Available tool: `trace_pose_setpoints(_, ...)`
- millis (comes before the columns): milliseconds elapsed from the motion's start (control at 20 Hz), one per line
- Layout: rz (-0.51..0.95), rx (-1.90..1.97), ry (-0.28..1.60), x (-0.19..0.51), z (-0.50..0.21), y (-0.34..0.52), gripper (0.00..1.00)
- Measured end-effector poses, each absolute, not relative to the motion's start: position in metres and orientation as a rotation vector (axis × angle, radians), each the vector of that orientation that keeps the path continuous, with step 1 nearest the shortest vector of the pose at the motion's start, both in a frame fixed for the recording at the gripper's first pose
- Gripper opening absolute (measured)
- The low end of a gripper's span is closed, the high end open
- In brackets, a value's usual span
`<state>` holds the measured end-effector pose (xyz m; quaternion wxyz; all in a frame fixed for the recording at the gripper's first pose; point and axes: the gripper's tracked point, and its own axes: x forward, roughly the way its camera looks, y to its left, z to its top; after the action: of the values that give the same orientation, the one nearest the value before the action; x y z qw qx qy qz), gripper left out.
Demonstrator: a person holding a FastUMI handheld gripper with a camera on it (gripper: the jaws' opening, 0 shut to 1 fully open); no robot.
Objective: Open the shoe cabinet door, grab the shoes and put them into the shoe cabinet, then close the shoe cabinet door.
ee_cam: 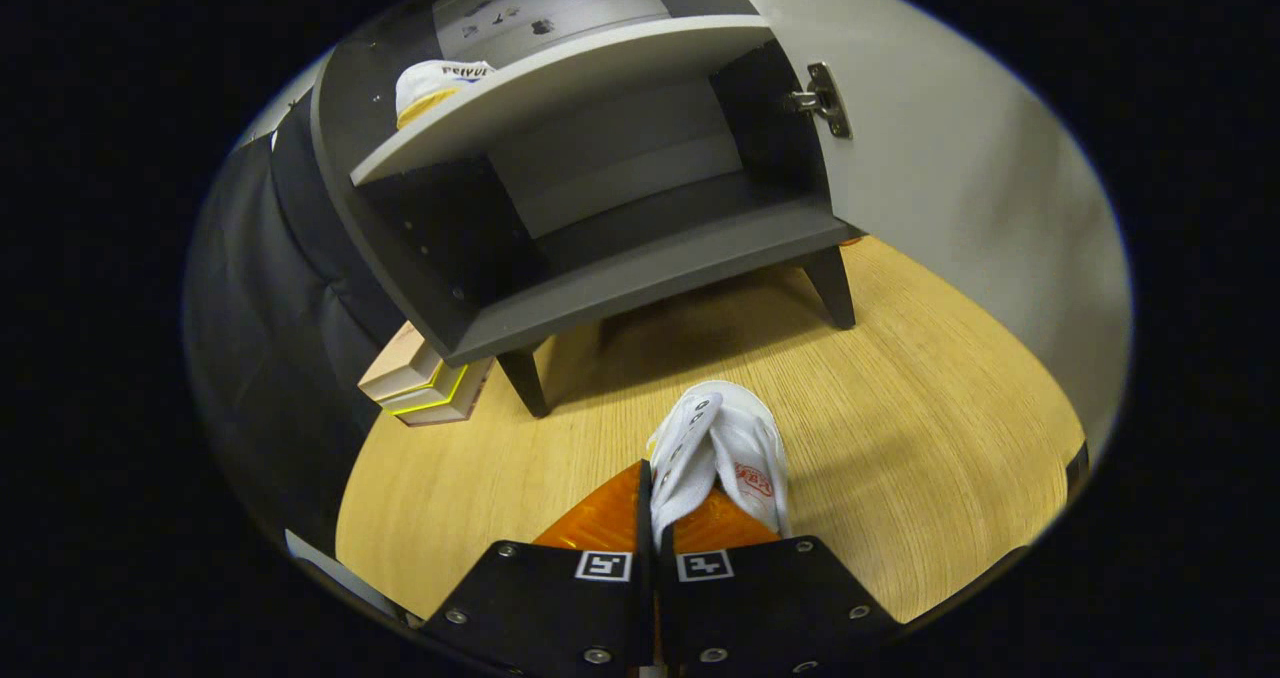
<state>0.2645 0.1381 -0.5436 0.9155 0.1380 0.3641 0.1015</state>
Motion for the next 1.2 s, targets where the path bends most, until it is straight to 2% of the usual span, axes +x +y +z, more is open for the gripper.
trace_pose_setpoints(350, 0.224, 0.259, 0.68, 0.263, -0.44, 0.142, 0.02)
trace_pose_setpoints(800, 0.134, 0.21, 0.522, 0.291, -0.318, 0.148, 0.02)
trace_pose_setpoints(1200, 0.106, 0.08, 0.442, 0.341, -0.254, 0.151, 0.02)
